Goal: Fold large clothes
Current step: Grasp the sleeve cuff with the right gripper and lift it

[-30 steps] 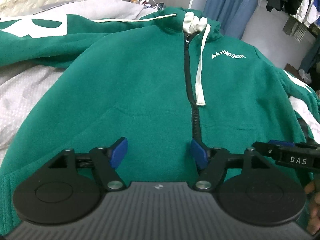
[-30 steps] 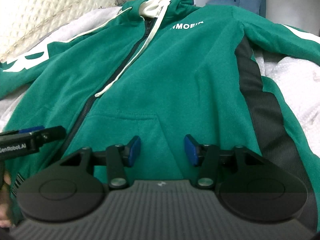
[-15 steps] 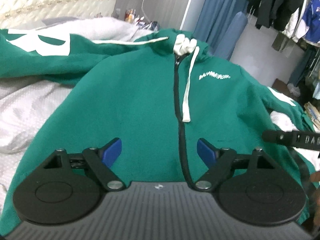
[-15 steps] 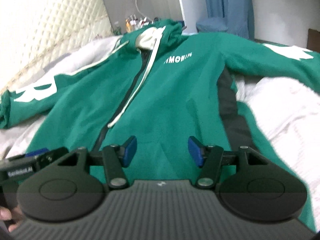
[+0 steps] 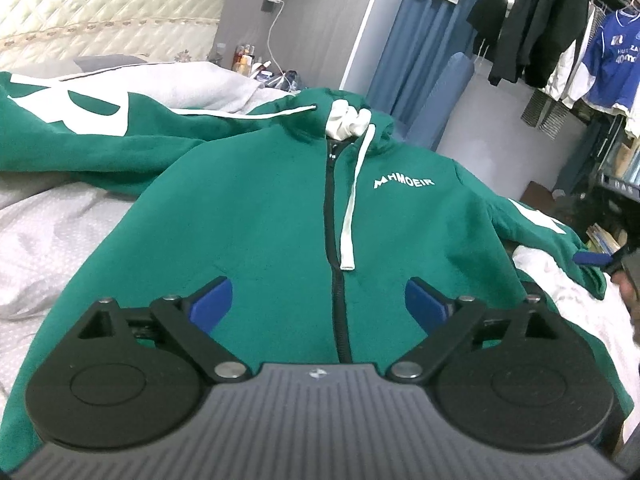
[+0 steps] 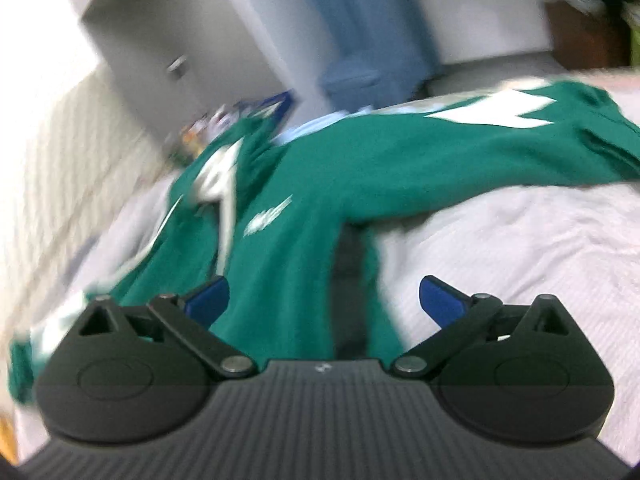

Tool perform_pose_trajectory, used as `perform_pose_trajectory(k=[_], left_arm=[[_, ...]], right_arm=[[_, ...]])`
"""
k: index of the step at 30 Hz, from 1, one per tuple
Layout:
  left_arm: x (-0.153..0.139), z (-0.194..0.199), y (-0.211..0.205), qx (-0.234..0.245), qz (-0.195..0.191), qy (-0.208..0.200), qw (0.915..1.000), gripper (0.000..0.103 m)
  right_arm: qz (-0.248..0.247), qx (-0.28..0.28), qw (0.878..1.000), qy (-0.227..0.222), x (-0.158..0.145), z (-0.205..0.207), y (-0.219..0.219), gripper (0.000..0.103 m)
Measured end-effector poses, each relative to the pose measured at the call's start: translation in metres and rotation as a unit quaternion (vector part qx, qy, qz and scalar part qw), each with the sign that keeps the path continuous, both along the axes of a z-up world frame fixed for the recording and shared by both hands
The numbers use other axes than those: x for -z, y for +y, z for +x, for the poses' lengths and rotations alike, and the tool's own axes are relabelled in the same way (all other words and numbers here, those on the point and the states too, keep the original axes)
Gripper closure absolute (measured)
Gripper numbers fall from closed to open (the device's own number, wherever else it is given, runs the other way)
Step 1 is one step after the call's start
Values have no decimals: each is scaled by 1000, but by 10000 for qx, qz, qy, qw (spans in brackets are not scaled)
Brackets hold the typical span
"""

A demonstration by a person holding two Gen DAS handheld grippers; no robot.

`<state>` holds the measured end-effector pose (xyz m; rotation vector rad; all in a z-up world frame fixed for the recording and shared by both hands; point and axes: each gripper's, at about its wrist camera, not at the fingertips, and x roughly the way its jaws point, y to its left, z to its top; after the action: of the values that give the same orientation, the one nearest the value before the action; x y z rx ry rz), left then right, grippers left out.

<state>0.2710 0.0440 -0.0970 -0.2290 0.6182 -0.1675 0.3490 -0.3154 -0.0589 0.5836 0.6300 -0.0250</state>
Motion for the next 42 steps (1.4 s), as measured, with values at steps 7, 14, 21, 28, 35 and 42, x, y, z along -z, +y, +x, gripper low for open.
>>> perform_pose_trajectory(k=[7,14,21,28,35,42], left_arm=[[11,12,3,-75,-97,184,9998,7],[31,36,-1,-131,-246,552,9981,7],[47,46,-7,-224,37,727,9971,7],[52,56,-13,-331,364,592,9970,6],[53,64,-17,-442,487,455,9968,6],[49,66,-17,-608,518,428,9959,6]], right_arm=[[1353,1179,9836,177,46,28,-101,6],[1366,1735,9747,337,95,52,-149,33],[1028,2058,9723,-417,109,67,-193,33],[1133,3073,9369,-1220,125,58,-253,44],[645,3516,9269,-1145,131,65,-317,70],[252,3271,9382,-1102,113,72,-334,86]])
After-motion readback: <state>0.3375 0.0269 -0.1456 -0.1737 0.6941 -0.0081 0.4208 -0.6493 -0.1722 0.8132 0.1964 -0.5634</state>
